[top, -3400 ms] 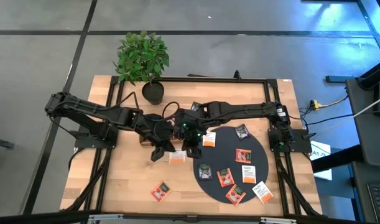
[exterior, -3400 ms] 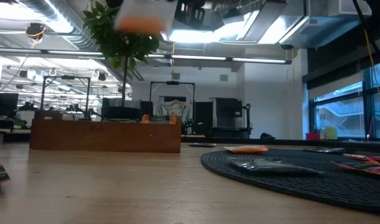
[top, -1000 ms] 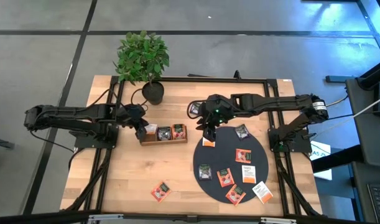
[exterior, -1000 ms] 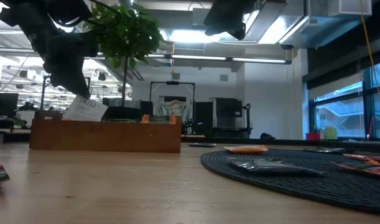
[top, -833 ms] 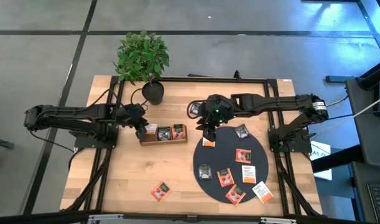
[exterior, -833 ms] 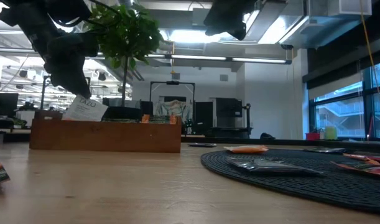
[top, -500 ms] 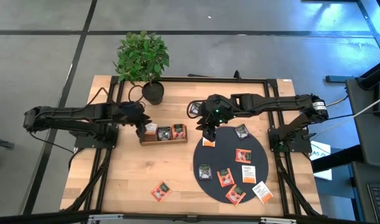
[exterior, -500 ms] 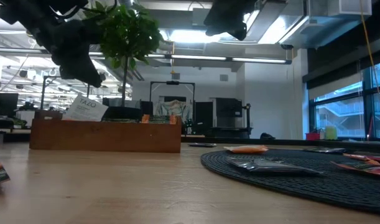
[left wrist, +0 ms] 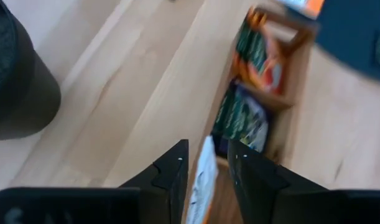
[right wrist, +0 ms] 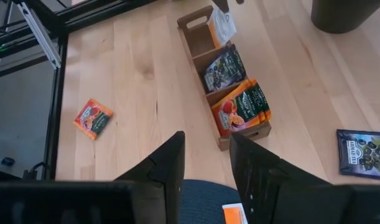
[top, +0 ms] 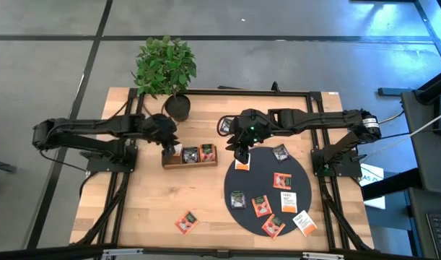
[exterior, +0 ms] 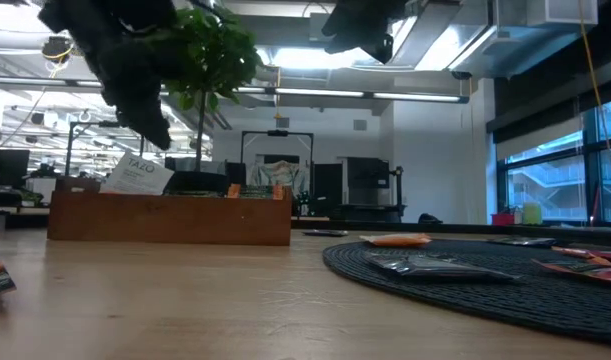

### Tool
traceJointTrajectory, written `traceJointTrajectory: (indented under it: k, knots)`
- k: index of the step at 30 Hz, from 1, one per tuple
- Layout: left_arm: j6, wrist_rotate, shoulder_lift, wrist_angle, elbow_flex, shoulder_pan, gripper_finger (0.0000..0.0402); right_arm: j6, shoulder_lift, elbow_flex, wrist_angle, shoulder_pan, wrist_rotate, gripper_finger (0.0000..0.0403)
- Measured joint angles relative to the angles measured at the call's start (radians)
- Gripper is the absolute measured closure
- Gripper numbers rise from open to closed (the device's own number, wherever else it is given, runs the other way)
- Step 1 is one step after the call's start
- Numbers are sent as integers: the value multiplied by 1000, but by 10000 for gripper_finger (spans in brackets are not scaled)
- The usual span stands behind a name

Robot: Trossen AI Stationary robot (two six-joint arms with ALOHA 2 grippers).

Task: Pick & Place Tea
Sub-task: Put the white tea bag into the left section of the wooden organizer

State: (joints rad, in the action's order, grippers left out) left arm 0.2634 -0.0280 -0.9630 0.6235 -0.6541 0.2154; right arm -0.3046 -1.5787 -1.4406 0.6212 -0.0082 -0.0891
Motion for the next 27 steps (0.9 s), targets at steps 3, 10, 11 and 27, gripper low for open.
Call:
traceJointTrajectory:
  k: [3,10,11,27]
  knots:
    - [-56,0,-81,44,-38,12,294,0,0,0,-1,0,0,274]
    - [-165,-2,-231,84,-92,36,291,-2,0,0,0,0,0,274]
    - [-177,-2,-245,91,-99,38,291,-1,0,0,0,0,0,274]
    - [-172,-2,-291,323,-148,43,294,-2,0,0,2,0,11,274]
